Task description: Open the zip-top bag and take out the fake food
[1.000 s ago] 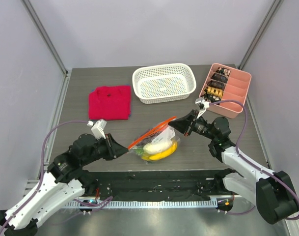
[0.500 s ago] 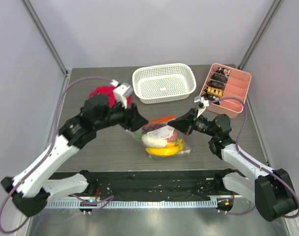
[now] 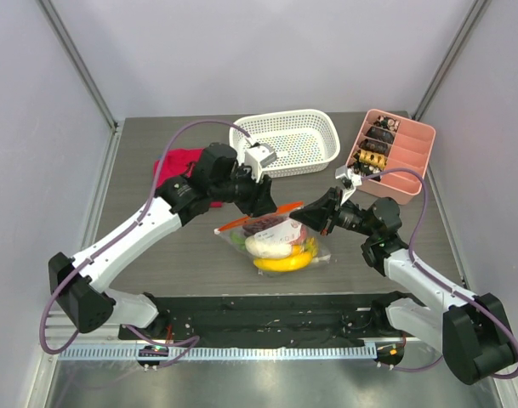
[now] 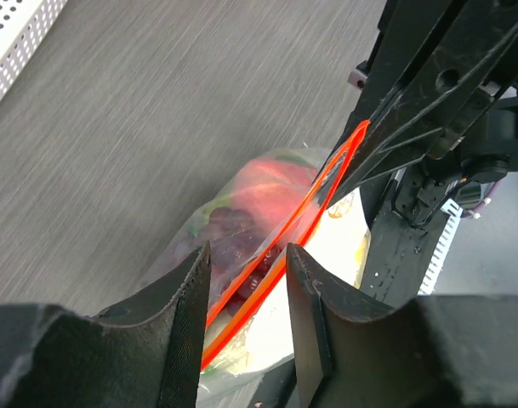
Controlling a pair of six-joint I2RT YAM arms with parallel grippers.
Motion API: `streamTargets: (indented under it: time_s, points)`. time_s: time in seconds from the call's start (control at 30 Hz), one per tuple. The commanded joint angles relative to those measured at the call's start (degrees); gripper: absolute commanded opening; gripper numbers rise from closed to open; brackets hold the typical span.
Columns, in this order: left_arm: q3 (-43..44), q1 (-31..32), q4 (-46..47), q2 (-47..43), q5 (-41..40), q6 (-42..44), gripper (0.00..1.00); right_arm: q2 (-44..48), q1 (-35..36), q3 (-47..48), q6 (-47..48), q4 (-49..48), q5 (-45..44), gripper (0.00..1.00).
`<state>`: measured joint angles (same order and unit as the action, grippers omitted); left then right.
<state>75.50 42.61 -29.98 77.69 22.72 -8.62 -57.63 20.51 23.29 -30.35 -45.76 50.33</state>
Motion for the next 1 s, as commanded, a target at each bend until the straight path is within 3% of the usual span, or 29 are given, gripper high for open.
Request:
streamTargets:
  time_s: [0.0, 0.3, 0.5, 0.63, 0.7, 0.73, 0.83, 0.87, 0.93, 0.97]
  points:
    - [0.61, -0.25, 2.82, -0.79, 1.89, 1.24, 0.4, 1.64, 0.32, 2.73, 0.64, -3.72, 0.74, 0.01]
    - [-0.09, -0.25, 3.35, 1.59, 3.9, 0.89, 0.36, 1.99, 0.32, 2.64, 0.73, -3.72, 0.65, 0.01]
    - [-4.13, -0.25, 3.96, 2.64, 0.49, -0.78, 0.41, 1.99, 0.41, 2.81, 0.2, -4.16, 1.0, 0.01]
    - [-6.24, -0.25, 3.87, 3.7, 3.02, -2.71, 0.42, 1.55, 0.49, 3.25, 0.03, -4.16, 0.91, 0.01]
    - [-8.87, -0.33, 4.31, 3.08, 4.52, -3.76, 0.31, 1.64, 0.49, 3.43, -0.32, -3.82, 0.3, 0.01]
    - [-9.58, -0.25, 4.4, 2.65, 4.18, -4.38, 0.0, 1.64, 0.49, 3.6, -0.24, -3.12, -0.31, 0.01]
    - [-11.96, -0.42, 5.28, -1.3, 3.03, -7.37, 0.0, 1.2, 0.41, 5.79, 0.29, 4.5, -4.94, 0.02]
    - [-12.31, -0.42, 5.63, -2.53, 2.51, -8.68, 0.0, 0.33, 0.49, 8.94, 0.55, 13.24, -6.8, 0.18]
    - [-12.4, -0.34, 7.98, -5.96, -0.74, -14.71, 0.0, -0.46, 0.76, 13.16, -0.06, 24.43, -12.33, 0.34]
    - [-12.75, -0.33, 9.48, -6.67, -0.49, -17.45, 0.0, -0.47, 0.93, 17.1, -0.15, 35.1, -17.06, 0.57]
